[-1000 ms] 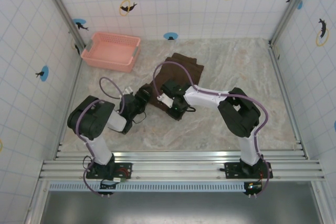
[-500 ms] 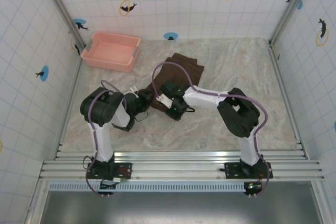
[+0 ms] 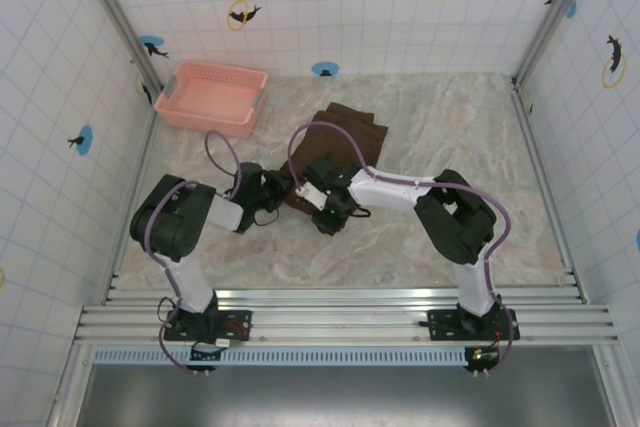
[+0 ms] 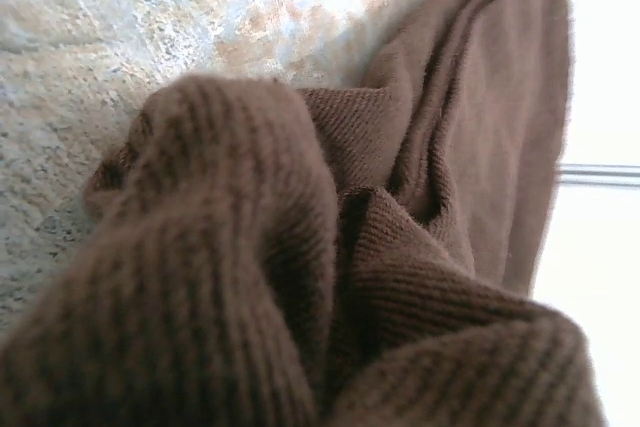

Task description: Roll up the long pants

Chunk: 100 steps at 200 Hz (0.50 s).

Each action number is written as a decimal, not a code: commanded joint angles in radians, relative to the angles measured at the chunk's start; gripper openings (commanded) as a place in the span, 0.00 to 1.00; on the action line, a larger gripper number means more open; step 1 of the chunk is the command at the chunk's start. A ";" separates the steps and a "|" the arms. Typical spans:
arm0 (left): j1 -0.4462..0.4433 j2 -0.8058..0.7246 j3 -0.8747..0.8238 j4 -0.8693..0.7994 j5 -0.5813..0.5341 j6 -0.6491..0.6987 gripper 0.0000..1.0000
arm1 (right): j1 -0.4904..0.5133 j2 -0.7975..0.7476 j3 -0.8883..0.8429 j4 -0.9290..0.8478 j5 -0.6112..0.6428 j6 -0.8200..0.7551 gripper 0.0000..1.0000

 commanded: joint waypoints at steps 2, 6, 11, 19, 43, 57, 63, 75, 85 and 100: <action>0.001 -0.027 0.113 -0.667 -0.007 0.165 0.00 | -0.001 0.004 -0.079 -0.096 0.045 0.014 0.75; 0.001 -0.017 0.140 -0.721 -0.005 0.179 0.00 | -0.001 -0.015 -0.084 -0.097 0.056 0.015 0.82; 0.001 0.000 0.183 -0.783 -0.002 0.197 0.00 | 0.001 -0.040 -0.090 -0.097 0.070 0.019 0.88; 0.000 0.026 0.246 -0.895 -0.006 0.223 0.00 | 0.001 -0.081 -0.099 -0.097 0.094 0.024 0.95; -0.001 0.098 0.386 -1.113 -0.009 0.260 0.00 | 0.007 -0.193 -0.124 -0.098 0.168 0.037 0.99; -0.002 0.129 0.454 -1.212 -0.020 0.280 0.00 | 0.015 -0.240 -0.131 -0.106 0.229 0.038 0.99; -0.002 0.144 0.490 -1.267 -0.029 0.290 0.00 | 0.020 -0.258 -0.133 -0.109 0.260 0.040 0.99; -0.003 0.181 0.565 -1.372 -0.043 0.315 0.00 | 0.028 -0.294 -0.141 -0.105 0.315 0.046 0.99; -0.004 0.214 0.623 -1.445 -0.055 0.330 0.00 | 0.041 -0.317 -0.147 -0.097 0.356 0.052 0.99; -0.004 0.259 0.703 -1.550 -0.081 0.349 0.00 | 0.077 -0.330 -0.142 -0.088 0.430 0.055 0.99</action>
